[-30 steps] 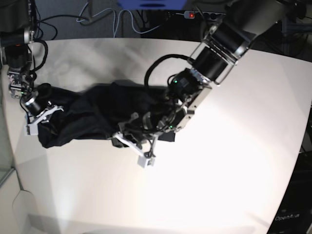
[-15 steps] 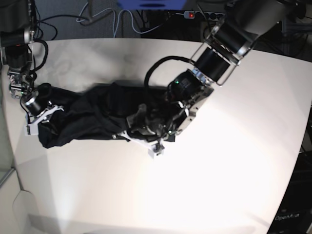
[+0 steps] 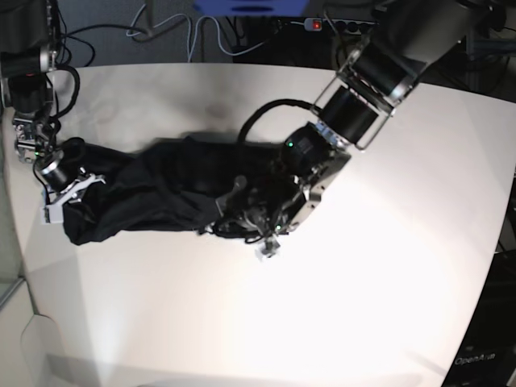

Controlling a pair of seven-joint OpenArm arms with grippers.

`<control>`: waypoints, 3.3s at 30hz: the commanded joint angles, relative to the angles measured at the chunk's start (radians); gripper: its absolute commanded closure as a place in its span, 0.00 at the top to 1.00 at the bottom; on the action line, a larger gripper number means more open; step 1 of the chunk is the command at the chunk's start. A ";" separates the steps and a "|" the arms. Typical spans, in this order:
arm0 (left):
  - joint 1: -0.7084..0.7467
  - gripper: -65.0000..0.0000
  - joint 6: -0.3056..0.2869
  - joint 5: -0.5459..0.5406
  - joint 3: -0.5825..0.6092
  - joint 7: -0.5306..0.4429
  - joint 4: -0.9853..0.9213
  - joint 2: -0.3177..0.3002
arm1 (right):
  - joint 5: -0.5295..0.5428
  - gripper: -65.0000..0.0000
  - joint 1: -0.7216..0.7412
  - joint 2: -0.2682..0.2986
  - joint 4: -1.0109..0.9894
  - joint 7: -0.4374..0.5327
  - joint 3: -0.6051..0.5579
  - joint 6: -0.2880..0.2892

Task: Fold the T-shirt properly
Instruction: 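Press and drag the folded fabric with the left gripper toward the right gripper, then pull the left gripper back to the fold edge and flatten the fabric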

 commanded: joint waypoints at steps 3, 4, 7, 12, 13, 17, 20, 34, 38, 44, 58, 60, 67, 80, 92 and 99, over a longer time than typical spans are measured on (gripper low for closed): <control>-0.041 0.02 -0.013 0.036 -0.001 -0.001 -0.067 0.057 | -0.162 0.00 -0.045 -0.016 -0.027 -0.253 -0.026 -0.017; -0.043 0.02 -0.013 0.054 -0.003 -0.003 -0.085 0.074 | -0.162 0.00 -0.045 -0.016 -0.027 -0.253 -0.026 -0.017; -0.044 0.02 -0.014 0.123 -0.003 -0.003 -0.108 0.131 | -0.162 0.00 -0.045 -0.016 -0.027 -0.253 -0.052 -0.017; -0.048 0.02 -0.056 0.160 -0.006 -0.003 -0.104 0.135 | -0.162 0.00 -0.045 -0.016 -0.027 -0.253 -0.058 -0.017; -0.055 0.02 -0.091 0.160 -0.009 -0.004 -0.104 0.135 | -0.162 0.00 -0.045 -0.016 -0.027 -0.253 -0.058 -0.017; -0.057 0.02 -0.211 0.119 -0.010 -0.010 -0.087 0.135 | -0.162 0.00 -0.045 -0.016 -0.027 -0.253 -0.058 -0.017; -0.054 0.02 -0.304 0.031 -0.010 -0.083 -0.070 0.135 | -0.160 0.00 -0.045 -0.016 -0.027 -0.253 -0.058 -0.017; -0.057 0.02 -0.464 -0.081 -0.009 -0.115 -0.026 0.120 | -0.160 0.00 -0.045 -0.016 -0.027 -0.253 -0.058 -0.017; -0.057 0.02 -0.430 -0.087 -0.009 -0.107 0.036 0.049 | -0.160 0.00 -0.045 -0.016 -0.027 -0.253 -0.058 -0.017; -0.057 0.02 -0.281 -0.079 -0.001 -0.104 0.050 0.011 | -0.160 0.00 -0.045 -0.016 -0.027 -0.253 -0.058 -0.017; -0.072 0.02 -0.284 -0.078 0.086 -0.112 -0.148 0.077 | -0.160 0.00 -0.044 -0.016 -0.027 -0.253 -0.058 -0.017; -0.072 0.02 -0.286 -0.078 0.086 -0.113 -0.164 0.095 | -0.160 0.00 -0.044 -0.016 -0.027 -0.253 -0.058 -0.017; -0.072 0.02 -0.471 0.022 0.082 -0.116 -0.191 0.135 | -0.160 0.00 -0.044 -0.016 -0.027 -0.253 -0.058 -0.017; -0.028 0.02 -0.651 -0.092 0.075 -0.168 0.100 -0.020 | -0.160 0.00 -0.044 -0.016 -0.027 -0.253 -0.058 -0.017; 0.077 0.02 -0.568 -0.148 0.023 -0.081 0.224 -0.299 | -0.160 0.00 -0.042 -0.016 -0.027 -0.253 -0.058 -0.017; 0.098 0.02 -0.567 -0.147 0.022 -0.086 0.162 -0.299 | -0.160 0.00 -0.041 -0.016 -0.027 -0.253 -0.060 -0.017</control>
